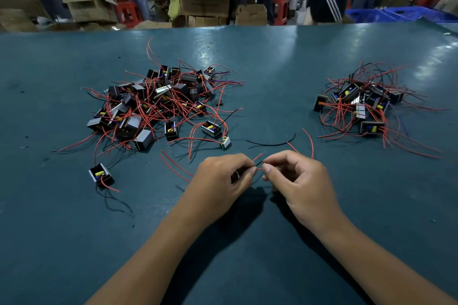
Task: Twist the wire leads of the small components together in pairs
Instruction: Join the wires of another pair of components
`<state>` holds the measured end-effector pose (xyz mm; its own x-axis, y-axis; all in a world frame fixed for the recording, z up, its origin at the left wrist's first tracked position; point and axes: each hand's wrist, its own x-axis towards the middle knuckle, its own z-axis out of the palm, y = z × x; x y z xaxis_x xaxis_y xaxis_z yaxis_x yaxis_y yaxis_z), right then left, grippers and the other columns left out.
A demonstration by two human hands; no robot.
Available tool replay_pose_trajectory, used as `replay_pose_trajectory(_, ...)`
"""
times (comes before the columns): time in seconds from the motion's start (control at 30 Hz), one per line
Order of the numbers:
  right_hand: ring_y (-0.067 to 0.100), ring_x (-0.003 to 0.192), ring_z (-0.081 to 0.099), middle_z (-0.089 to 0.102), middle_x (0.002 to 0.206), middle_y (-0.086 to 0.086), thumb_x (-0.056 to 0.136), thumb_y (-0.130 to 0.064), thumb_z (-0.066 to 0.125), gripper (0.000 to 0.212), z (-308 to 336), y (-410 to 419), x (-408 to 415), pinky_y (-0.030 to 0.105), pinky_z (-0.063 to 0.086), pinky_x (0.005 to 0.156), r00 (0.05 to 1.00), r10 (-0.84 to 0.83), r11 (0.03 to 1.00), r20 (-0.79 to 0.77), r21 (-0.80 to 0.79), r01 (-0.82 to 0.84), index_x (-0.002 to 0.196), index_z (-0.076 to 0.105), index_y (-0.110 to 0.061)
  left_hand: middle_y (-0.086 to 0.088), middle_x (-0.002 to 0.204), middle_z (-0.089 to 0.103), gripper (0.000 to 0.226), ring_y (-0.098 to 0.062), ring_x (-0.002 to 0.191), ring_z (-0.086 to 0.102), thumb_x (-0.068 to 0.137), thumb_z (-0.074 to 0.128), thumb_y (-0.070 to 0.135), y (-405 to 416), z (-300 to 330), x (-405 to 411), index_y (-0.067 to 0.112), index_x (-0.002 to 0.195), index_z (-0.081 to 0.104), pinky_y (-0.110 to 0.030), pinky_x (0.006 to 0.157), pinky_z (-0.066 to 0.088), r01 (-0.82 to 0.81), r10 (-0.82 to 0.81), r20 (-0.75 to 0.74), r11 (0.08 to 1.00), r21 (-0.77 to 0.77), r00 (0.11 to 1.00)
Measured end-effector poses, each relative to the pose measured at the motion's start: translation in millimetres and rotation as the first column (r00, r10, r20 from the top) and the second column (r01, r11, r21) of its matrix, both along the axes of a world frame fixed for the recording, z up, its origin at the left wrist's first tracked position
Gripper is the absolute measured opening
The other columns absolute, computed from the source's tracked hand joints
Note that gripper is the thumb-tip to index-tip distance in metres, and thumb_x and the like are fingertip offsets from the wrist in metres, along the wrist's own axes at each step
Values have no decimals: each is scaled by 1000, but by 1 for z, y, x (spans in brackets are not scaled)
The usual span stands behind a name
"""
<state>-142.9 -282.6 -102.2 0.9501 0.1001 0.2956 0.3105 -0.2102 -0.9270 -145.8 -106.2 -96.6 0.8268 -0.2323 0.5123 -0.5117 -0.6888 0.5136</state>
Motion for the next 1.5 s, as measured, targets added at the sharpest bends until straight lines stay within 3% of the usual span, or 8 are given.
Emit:
replay_pose_trajectory(0.4, 11, 70, 68, 72, 75, -3, 88, -10, 72, 9, -4, 0, 2, 21, 51, 67, 1000, 11, 999, 7, 45, -11, 84, 71, -18, 12, 69, 65, 4, 1, 60, 52, 89, 69, 15, -3, -5, 2, 16, 91, 72, -19, 59, 42, 24, -25, -8, 999, -47, 1000)
replay_pose_trajectory(0.77, 25, 71, 67, 71, 73, 2, 87, -9, 73, 7, -6, 1, 3, 42, 55, 71, 1000, -7, 998, -3, 65, 8, 83, 71, -15, 10, 69, 65, 4, -6, 56, 55, 89, 69, 16, -6, -1, -3, 16, 92, 70, -18, 56, 42, 34, -37, -31, 995, -88, 999)
replay_pose_trajectory(0.9, 21, 66, 63, 68, 70, 0, 84, -23, 69, 6, -4, 2, 0, 29, 51, 63, 999, -6, 1000, 43, 30, 5, 81, 69, -18, 11, 87, 61, 13, -14, 63, 58, 89, 67, 24, -6, 13, -5, 18, 100, 66, -18, 60, 44, -8, 8, -3, 981, -193, 1000)
replay_pose_trajectory(0.97, 20, 61, 57, 65, 66, -1, 83, -23, 67, 5, -3, 2, -2, 23, 45, 57, 995, 0, 999, 95, -33, 3, 79, 68, -20, 10, 87, 58, 10, -12, 66, 53, 89, 69, 25, -7, 20, -6, 18, 95, 67, -20, 65, 42, -10, 14, 35, 993, -116, 999)
replay_pose_trajectory(1.07, 18, 55, 51, 61, 62, 0, 81, -16, 65, 6, -3, 2, -4, 24, 43, 54, 986, 3, 994, 165, -106, 15, 78, 67, -20, 10, 80, 53, 12, 1, 68, 44, 90, 68, 31, -8, 24, -5, 20, 85, 66, -26, 65, 41, -23, 23, 20, 1000, 17, 1000)
replay_pose_trajectory(1.23, 14, 53, 49, 59, 60, 0, 80, -16, 65, 6, -1, 2, -6, 22, 42, 53, 981, -1, 990, 193, -137, 28, 78, 68, -20, 11, 76, 51, 28, -2, 68, 41, 93, 52, 45, -7, 25, -6, 21, 82, 61, -26, 62, 36, -30, 33, -27, 994, 103, 999)
replay_pose_trajectory(1.37, 17, 55, 54, 63, 62, -1, 82, -20, 66, 8, 1, 1, -7, 28, 46, 55, 981, 14, 989, 194, -148, 15, 77, 69, -16, 10, 74, 53, 22, -4, 69, 47, 98, 60, 33, -4, 26, -7, 18, 83, 62, -25, 63, 36, 19, -11, -113, 998, 65, 993)
replay_pose_trajectory(1.5, 9, 56, 54, 65, 64, -5, 82, -17, 67, 7, 2, 0, -8, 22, 45, 56, 975, 36, 984, 218, -177, 3, 77, 69, -14, 12, 63, 53, 22, -5, 59, 46, 96, 65, 28, -5, 26, -9, 20, 76, 62, -17, 57, 33, 1, -27, -261, 995, -98, 965)
